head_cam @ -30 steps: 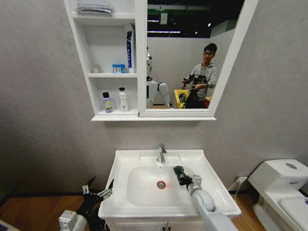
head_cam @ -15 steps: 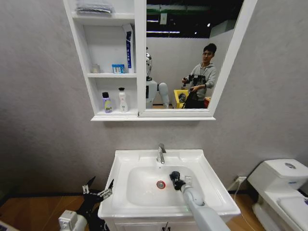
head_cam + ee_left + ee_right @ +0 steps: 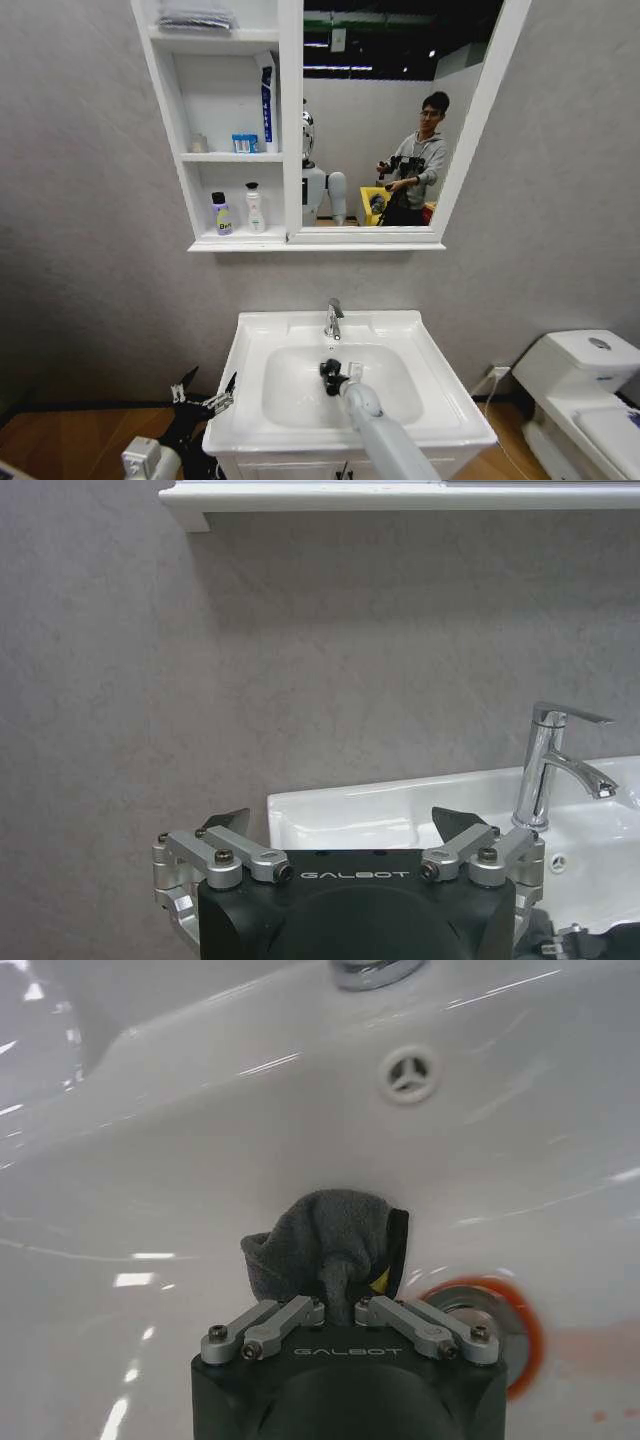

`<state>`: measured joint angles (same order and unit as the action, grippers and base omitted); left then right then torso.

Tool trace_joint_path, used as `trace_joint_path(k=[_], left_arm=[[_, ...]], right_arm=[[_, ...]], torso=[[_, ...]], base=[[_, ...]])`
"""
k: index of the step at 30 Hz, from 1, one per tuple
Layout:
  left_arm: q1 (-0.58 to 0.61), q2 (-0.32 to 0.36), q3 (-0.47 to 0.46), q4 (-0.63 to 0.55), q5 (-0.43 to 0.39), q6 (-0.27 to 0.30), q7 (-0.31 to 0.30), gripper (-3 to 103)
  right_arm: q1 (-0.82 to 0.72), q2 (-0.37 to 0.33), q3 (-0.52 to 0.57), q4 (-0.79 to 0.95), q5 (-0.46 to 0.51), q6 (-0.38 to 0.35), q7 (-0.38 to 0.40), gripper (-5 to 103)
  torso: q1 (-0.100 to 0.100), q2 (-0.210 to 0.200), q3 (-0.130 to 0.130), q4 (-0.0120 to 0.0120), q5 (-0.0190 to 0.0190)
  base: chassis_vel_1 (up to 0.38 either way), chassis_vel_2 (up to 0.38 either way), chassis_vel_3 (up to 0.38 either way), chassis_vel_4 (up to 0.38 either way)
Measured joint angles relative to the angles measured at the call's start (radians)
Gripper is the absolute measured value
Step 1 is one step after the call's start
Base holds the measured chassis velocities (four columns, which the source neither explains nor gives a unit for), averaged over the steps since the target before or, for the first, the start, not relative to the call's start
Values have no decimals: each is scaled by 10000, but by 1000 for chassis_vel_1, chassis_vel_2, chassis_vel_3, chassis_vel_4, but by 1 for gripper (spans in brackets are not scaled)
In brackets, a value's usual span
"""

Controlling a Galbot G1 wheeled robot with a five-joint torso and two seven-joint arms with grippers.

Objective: Move facial cleanser and shampoo from washbasin to cabinet, then wipe washbasin with towel.

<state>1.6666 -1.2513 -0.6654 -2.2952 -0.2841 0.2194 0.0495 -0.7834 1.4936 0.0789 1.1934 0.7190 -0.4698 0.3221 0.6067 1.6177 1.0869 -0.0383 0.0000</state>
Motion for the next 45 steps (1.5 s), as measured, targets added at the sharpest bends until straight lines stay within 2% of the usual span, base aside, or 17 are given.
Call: trace_joint_path(k=[3,7,8,9,10,16,21,27,30,34,38,40,41,45], left_arm=[[0,0,0,0,0,0,0,100],[1,0,0,0,0,0,0,100],[1,0,0,1,0,0,0,100],[1,1,1,0,0,-1,2,100],[0,1,0,1,0,-2,0,100],[0,1,0,1,0,-2,0,100],[0,1,0,1,0,-2,0,100],[0,0,0,1,0,-2,0,100],[0,1,1,1,0,-1,0,100],[0,0,0,1,1,-2,0,100],[0,1,0,0,0,-1,1,100],[0,1,-1,1,1,-1,0,100],[0,1,-1,1,1,-1,0,100],[0,1,-1,1,1,0,0,100]], right_arm=[[-271,197,-120,348,-15,4,58,8],[-555,30,-106,709,80,-24,157,8],[-829,-288,-9,999,125,-58,197,8],[-1448,-1089,478,1631,-66,-63,337,8],[-1561,-1333,719,1796,-151,-76,505,8],[-1486,-2001,1006,2055,-506,-39,830,8],[-1164,-1840,888,1604,-437,-30,899,8],[-754,-1175,276,1271,702,-295,1353,8],[-498,-569,-249,999,1244,-304,1444,8],[-461,-170,-480,857,810,-171,1168,8],[-564,-300,-418,1037,706,-187,1256,8],[-775,-833,-99,1203,-168,-186,1265,8],[-775,-833,-99,1203,-168,-186,1265,8],[-1014,-1882,569,1555,-840,-215,1246,8]], torso=[[0,-1,1,6,2],[1,-3,2,9,6],[1,-2,1,8,5],[0,-1,1,4,6],[0,-2,3,3,4],[3,-4,4,-4,2],[2,-3,3,-4,-1],[2,-2,2,-2,-2],[2,0,-1,-9,-9],[1,0,-1,0,1],[1,-1,1,11,8],[1,-1,2,8,3],[1,-1,2,8,3],[1,-1,3,-3,1]], base=[[0,0,0,0],[0,0,0,0],[0,0,0,0],[0,0,0,0],[0,0,0,0],[0,0,0,0],[0,0,0,0],[0,0,0,0],[0,0,0,0],[0,0,0,0],[0,0,0,0],[0,0,0,0],[0,0,0,0],[0,0,0,0]])
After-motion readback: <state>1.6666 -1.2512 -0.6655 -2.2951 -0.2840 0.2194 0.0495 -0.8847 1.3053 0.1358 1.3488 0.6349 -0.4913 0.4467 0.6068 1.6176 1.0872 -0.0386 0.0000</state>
